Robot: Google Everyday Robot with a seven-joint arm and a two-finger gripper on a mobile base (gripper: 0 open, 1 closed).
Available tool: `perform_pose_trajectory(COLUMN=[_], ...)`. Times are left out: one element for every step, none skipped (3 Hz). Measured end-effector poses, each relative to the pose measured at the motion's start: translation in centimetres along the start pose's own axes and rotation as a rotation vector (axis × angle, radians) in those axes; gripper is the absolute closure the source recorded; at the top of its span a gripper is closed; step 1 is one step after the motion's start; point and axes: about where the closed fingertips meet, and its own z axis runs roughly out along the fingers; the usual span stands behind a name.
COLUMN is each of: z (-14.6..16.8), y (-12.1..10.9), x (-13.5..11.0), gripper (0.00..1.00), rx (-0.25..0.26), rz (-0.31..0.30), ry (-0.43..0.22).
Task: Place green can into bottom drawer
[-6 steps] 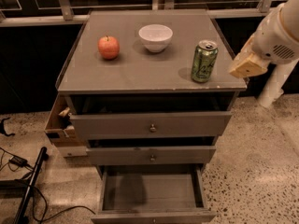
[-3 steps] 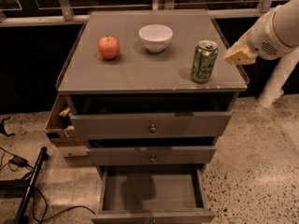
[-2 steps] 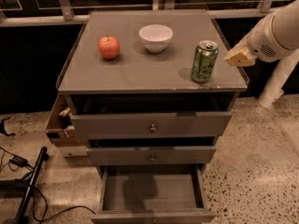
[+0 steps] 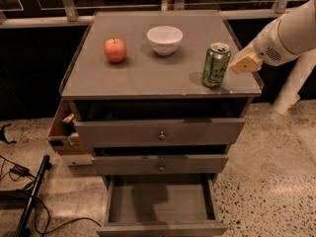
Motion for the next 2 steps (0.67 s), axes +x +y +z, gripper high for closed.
perform_pose_trajectory(z=[1.2, 2.2], y=[0.0, 0.1], x=[-0.2, -0.4], gripper=[0.04, 0.00], rx=[-0.021, -0.040], rz=[0.023, 0.041], ry=[-0.009, -0.024])
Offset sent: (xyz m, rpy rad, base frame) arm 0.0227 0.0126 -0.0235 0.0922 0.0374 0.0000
